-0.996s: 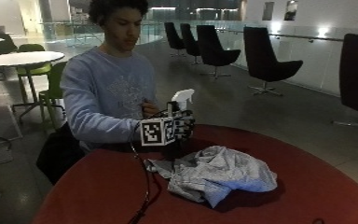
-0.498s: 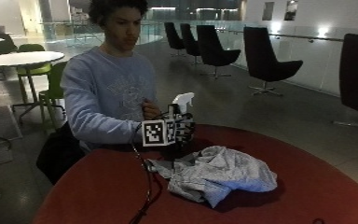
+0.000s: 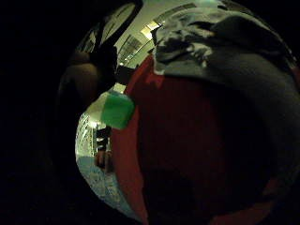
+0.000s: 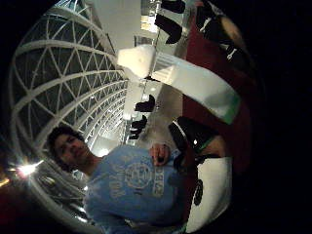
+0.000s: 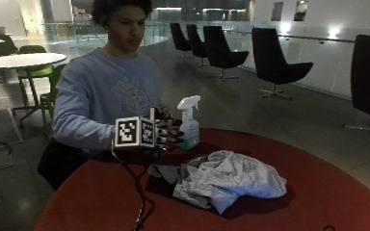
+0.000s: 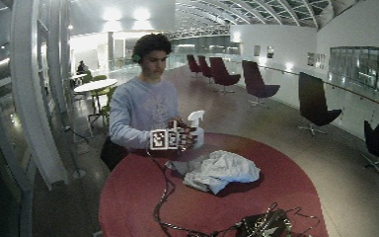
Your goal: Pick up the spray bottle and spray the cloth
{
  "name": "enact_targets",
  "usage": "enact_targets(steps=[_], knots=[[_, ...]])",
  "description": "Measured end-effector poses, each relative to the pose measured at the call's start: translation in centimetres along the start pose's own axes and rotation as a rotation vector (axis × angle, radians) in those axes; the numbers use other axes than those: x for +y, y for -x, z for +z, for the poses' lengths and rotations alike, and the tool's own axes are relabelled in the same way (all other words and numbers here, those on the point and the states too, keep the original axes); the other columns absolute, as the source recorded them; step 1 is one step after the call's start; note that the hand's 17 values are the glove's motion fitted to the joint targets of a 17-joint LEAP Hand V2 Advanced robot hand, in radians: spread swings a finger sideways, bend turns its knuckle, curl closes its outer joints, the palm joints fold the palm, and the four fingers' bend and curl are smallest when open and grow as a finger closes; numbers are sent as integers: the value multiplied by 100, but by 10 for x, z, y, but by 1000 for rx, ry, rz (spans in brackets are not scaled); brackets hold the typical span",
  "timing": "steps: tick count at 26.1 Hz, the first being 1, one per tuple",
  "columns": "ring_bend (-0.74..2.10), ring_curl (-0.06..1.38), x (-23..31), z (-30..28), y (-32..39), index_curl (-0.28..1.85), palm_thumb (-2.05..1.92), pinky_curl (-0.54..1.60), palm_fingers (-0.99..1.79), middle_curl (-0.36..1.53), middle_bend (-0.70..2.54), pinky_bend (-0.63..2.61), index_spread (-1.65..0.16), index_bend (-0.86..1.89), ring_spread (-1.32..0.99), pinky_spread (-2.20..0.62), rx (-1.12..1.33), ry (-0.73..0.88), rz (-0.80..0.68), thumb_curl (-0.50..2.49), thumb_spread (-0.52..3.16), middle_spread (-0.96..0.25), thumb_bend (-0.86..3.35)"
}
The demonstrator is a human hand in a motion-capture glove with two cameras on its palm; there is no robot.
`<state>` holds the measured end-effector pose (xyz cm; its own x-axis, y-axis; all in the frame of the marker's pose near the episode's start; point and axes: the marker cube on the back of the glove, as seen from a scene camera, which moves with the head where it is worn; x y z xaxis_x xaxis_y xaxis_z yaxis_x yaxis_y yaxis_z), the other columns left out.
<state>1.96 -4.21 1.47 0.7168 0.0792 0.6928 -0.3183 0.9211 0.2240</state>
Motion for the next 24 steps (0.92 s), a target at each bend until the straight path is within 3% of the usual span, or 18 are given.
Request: enact_targets(steps=[13,24], knots=[[39,37,80,-96,-40,22,74,35,79,45,33,20,-35,11,-6,13,550,53,-7,35,100,-8,-4],[38,36,103,-115,-54,24,70,34,80,45,33,18,-35,12,-5,15,604,39,9,33,105,-7,-2]])
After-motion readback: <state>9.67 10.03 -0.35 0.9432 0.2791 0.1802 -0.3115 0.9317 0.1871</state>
